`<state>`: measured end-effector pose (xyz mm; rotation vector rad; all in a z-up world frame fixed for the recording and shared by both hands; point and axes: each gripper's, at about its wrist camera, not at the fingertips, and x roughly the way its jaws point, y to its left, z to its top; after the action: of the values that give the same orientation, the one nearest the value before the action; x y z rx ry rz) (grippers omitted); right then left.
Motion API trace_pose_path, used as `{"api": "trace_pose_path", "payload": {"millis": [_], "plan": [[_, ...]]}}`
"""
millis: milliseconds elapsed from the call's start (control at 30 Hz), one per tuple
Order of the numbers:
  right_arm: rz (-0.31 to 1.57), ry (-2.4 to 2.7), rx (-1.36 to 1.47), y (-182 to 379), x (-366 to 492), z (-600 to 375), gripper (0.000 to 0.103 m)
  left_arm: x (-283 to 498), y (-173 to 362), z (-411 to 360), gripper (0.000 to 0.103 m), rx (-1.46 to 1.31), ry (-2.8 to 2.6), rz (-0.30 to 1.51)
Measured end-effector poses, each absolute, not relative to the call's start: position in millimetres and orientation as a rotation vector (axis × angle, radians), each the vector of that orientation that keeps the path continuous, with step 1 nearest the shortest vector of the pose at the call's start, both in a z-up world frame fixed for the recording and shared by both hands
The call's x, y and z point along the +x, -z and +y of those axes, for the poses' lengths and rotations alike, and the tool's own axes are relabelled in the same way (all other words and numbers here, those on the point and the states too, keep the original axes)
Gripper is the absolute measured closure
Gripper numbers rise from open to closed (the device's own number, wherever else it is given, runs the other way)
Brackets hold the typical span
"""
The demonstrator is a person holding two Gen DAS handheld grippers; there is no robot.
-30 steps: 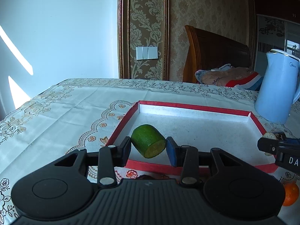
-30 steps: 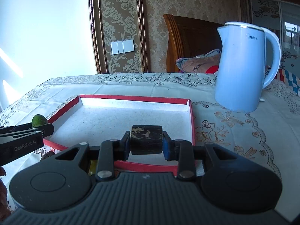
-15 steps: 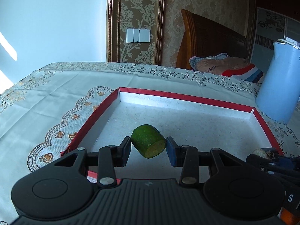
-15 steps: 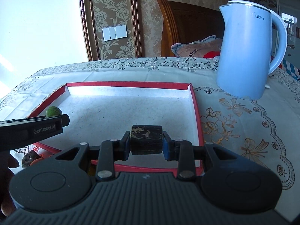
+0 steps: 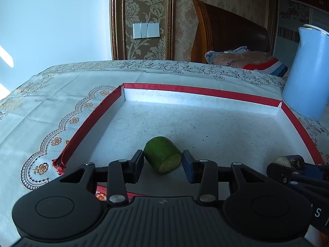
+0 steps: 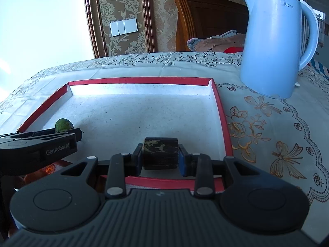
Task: Organize fruits
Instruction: 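Carry the cucumber chunk and dark cylinder with both grippers over the red box, then open both grippers to drop the cucumber chunk and dark cylinder into the box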
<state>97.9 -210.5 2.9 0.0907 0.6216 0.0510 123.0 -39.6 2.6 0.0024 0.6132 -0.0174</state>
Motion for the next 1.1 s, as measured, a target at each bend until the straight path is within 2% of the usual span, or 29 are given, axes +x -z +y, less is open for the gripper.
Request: {"api": "trace_pose_path", "payload": {"millis": [533,600,667,700,733,1000,1100], "plan": [[0.604,-0.046,0.102,-0.4,96.3,-211.2,0.071,117.1,1.7,-48.4,0.062,0.05,-0.001,0.584],[0.603,-0.046,0.103,-0.4,96.4,-211.4,0.071,117.6,1.4,-47.3,0.059,0.047,-0.007,0.587],[0.602,-0.047,0.103,-0.2,96.0,-211.5,0.071,117.8,0.6,-45.3,0.046,0.041,-0.015,0.584],[0.599,-0.046,0.107,-0.2,95.7,-211.9,0.07,116.8,-0.4,-44.3,0.043,0.035,-0.02,0.577],[0.594,-0.043,0.112,-0.5,94.8,-212.7,0.065,115.4,-1.1,-43.3,0.039,0.033,-0.026,0.57],[0.574,-0.039,0.13,-2.4,90.6,-217.4,0.064,107.7,-3.4,-43.1,0.038,0.052,-0.027,0.559],[0.55,-0.04,0.134,-4.8,86.4,-218.4,0.064,102.4,-5.4,-40.4,0.028,0.039,-0.018,0.556]]}}
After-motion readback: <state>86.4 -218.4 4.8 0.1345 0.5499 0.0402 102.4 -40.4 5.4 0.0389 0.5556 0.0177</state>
